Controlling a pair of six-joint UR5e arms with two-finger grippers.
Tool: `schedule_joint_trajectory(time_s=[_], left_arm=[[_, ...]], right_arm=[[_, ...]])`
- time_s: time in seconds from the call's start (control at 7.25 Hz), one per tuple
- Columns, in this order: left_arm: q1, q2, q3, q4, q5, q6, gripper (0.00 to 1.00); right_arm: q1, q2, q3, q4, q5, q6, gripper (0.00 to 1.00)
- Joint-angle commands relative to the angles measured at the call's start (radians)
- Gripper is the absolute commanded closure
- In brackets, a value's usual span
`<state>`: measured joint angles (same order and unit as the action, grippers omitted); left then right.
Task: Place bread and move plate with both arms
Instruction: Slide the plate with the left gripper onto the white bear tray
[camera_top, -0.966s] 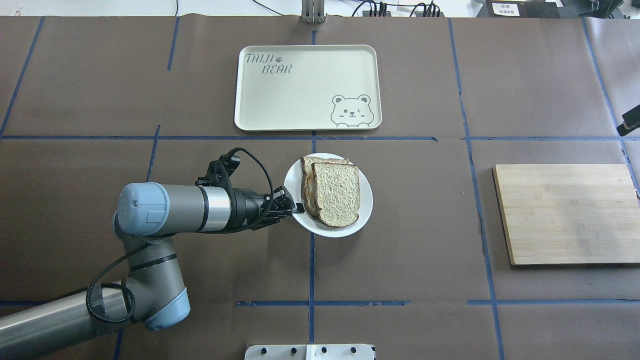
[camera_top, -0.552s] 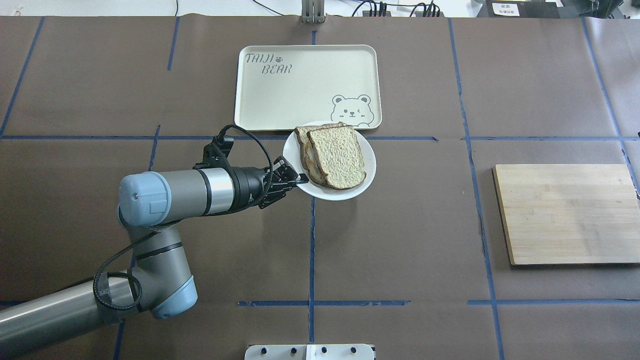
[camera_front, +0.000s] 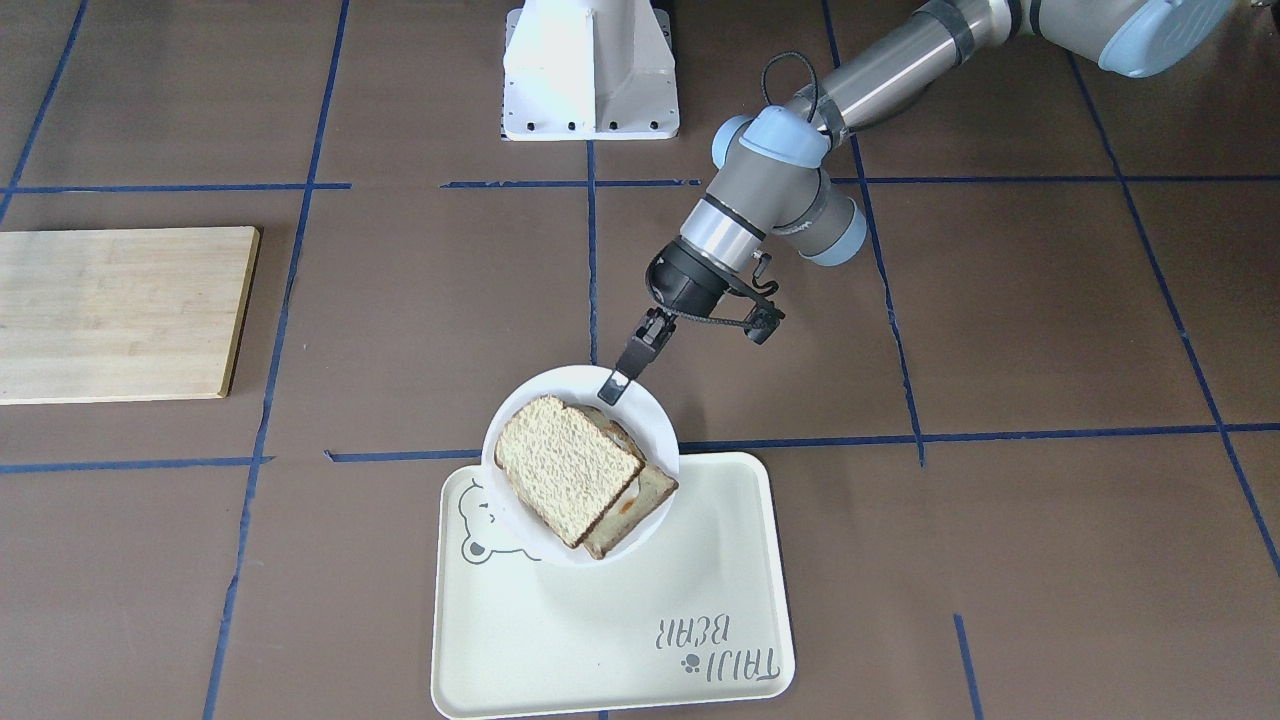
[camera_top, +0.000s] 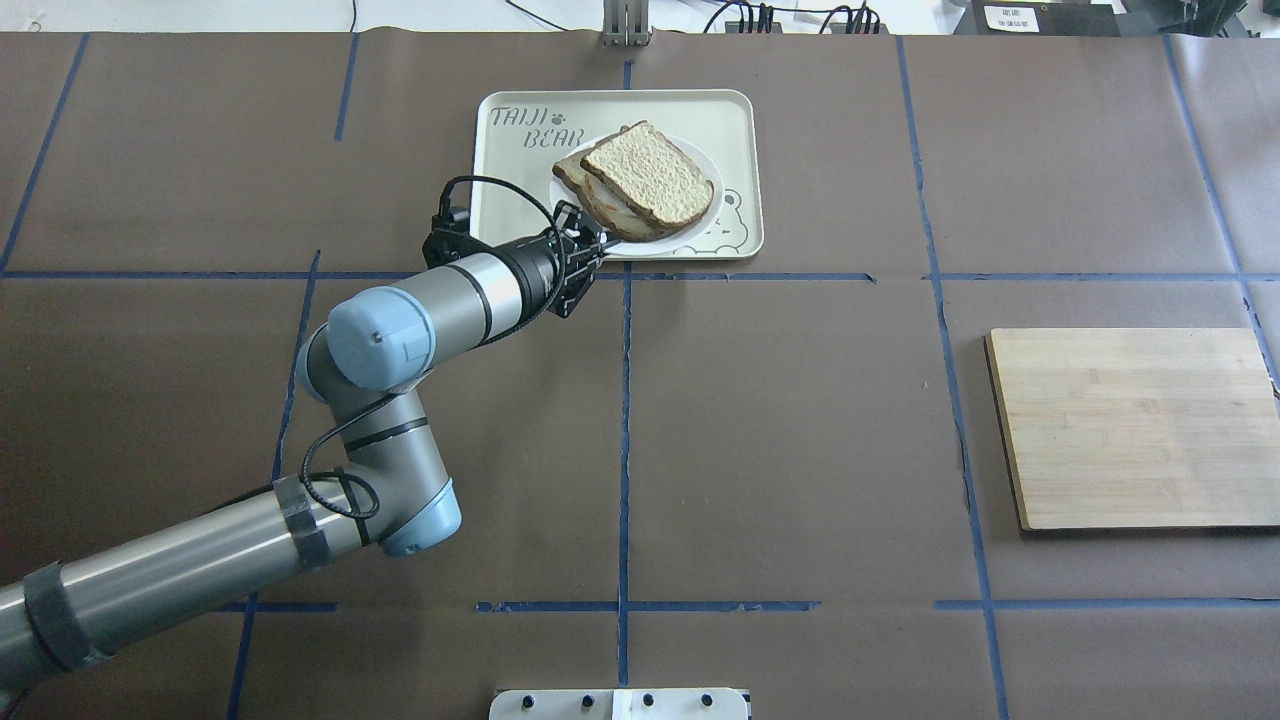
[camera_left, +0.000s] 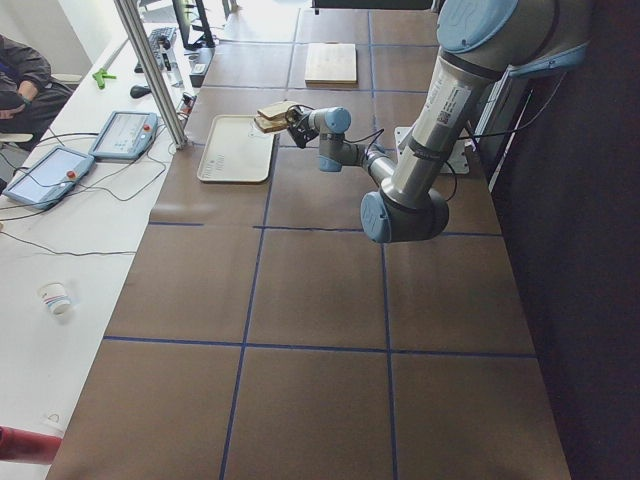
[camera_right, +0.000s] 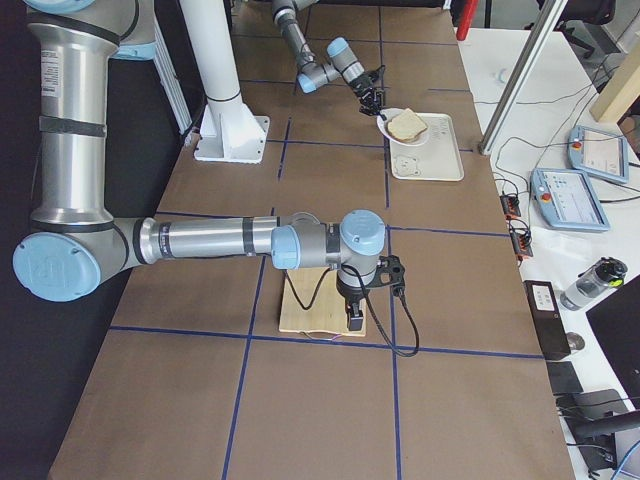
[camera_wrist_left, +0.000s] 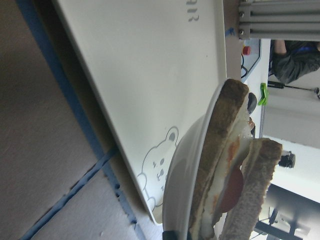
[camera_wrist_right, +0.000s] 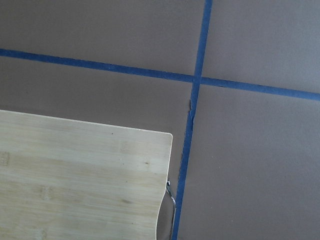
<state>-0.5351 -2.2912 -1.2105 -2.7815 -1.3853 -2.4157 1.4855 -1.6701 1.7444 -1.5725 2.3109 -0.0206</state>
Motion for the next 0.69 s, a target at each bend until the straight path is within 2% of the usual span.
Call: schedule_joint_trajectory(time_s=[0.0,0.28,0.41,0.55], left_arm=[[-0.061,-0.114,0.235,0.002,0.051,-0.092,1.0],[-0.062,-0.134,0.301,0.003,0.049,-0.092,0.99],[-0.06,-0.14,0.302,0.003,0.04,-0.092,0.95],[-0.062,-0.139,0.302,0.005,0.038,-0.083,0.63]], right_arm=[[0.015,-0.016,0.001,0.0,0.001,-0.018,0.0],[0.015,-0.014,0.0,0.0,0.001,-0.016,0.0],[0.015,-0.014,0.001,0.0,-0.001,-0.016,0.0],[0.015,-0.014,0.001,0.0,-0.001,-0.016,0.0]])
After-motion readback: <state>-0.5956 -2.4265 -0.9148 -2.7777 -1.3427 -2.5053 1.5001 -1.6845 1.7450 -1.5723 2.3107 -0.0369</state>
